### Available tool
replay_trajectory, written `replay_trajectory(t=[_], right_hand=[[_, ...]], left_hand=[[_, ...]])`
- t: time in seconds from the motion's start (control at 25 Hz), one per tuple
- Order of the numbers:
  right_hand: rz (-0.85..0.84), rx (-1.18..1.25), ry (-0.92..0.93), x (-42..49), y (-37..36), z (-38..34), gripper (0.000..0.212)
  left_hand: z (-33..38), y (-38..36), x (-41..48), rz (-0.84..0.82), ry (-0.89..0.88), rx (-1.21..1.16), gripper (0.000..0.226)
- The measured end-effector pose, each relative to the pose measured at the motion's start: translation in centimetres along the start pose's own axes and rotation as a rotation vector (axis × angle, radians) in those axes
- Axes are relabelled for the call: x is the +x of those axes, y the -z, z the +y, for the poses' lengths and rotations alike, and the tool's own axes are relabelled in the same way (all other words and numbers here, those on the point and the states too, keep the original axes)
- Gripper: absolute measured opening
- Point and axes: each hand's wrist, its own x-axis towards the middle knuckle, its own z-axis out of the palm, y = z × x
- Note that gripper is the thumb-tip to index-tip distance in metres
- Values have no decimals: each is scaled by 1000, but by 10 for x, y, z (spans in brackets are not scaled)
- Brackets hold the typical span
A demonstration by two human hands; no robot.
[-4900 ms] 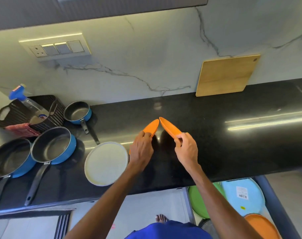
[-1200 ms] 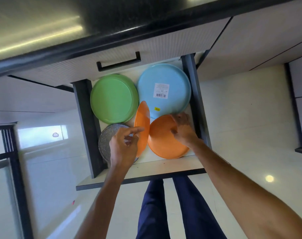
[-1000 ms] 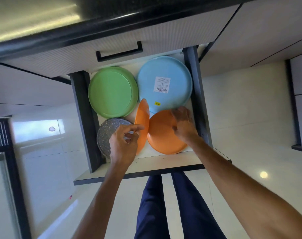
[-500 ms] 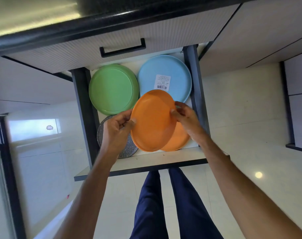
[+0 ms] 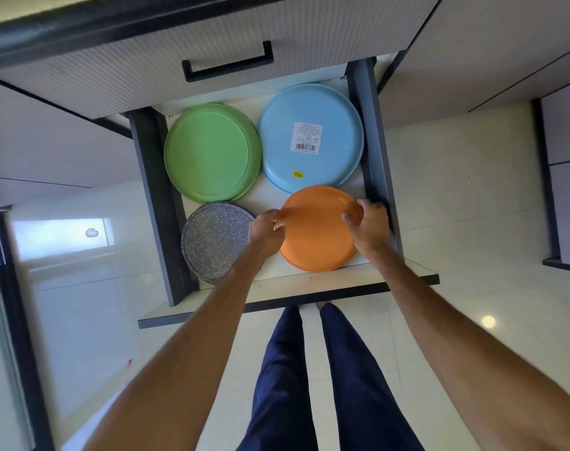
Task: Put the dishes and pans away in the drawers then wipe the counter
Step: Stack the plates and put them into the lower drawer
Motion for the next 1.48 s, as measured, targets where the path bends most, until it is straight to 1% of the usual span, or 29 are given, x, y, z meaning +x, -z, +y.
replay_trajectory(t=[0.08, 0.16, 0.32, 0.4, 0.48, 0.8, 0.92, 1.0, 1.08, 1.2, 1.24, 1.36, 1.4, 1.48], right_hand=[[-30, -69, -21, -1, -2, -2, 54], [-46, -135, -23, 0, -3, -3, 57], [-52, -325, 67, -4, -12, -2, 65], [-27, -393, 88, -10, -16, -2, 74], [-14, -424, 71, -15, -21, -2, 83], [-46, -457, 36, -17, -28, 4, 97], [-22, -453, 45, -20, -26, -1, 98], [-1, -404, 65, -26, -23, -11, 95], [29, -353, 150, -36, -16, -29, 93], [54, -335, 271, -63, 6, -73, 83], [77, -274, 333, -76, 16, -96, 76], [169, 55, 610, -122, 48, -173, 59], [182, 122, 686, -135, 57, -201, 56], [190, 175, 811, -155, 68, -254, 50]], left_hand=[[-6, -4, 2, -53, -31, 75, 47], [-6, -7, 3, -101, -45, 160, 63], [-8, -12, 3, -233, -53, 319, 80], [-10, -14, 3, -280, -57, 355, 85], [-10, -15, 2, -287, -68, 363, 88], [-12, -12, 5, -299, -110, 295, 89], [-13, -16, -1, -233, -114, 269, 85], [-10, -15, -10, -154, -113, 223, 72], [1, -4, -27, -55, -121, 162, 58], [20, 32, -68, 61, -112, 87, 62], [25, 49, -84, 112, -137, 73, 62], [36, 109, -129, 274, -233, -5, 54], [38, 130, -141, 330, -268, -41, 51], [41, 172, -161, 433, -341, -124, 46]])
